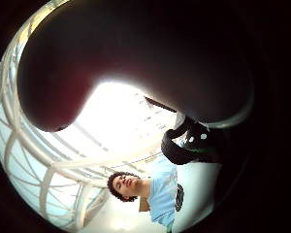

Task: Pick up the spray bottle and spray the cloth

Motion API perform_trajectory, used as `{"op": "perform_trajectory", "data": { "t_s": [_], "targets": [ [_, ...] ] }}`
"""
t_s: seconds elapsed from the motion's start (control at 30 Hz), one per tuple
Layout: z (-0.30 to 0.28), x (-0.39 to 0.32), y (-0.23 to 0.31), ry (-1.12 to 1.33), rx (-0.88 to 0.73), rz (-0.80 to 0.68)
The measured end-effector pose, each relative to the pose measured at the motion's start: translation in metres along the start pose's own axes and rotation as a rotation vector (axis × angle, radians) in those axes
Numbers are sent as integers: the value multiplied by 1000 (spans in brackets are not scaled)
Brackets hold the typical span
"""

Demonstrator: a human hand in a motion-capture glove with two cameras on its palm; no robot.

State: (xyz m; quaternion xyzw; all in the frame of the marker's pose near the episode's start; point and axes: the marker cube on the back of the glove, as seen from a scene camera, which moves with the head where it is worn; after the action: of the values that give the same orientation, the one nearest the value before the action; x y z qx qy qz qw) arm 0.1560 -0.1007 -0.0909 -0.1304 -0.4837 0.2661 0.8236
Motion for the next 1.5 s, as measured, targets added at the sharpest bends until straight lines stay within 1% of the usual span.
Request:
{"op": "perform_trajectory", "data": {
  "t_s": [1.17, 1.5],
  "targets": [
    [11, 1, -1, 11, -23, 16],
    [22, -2, -4, -9, -30, -26]
  ]
}}
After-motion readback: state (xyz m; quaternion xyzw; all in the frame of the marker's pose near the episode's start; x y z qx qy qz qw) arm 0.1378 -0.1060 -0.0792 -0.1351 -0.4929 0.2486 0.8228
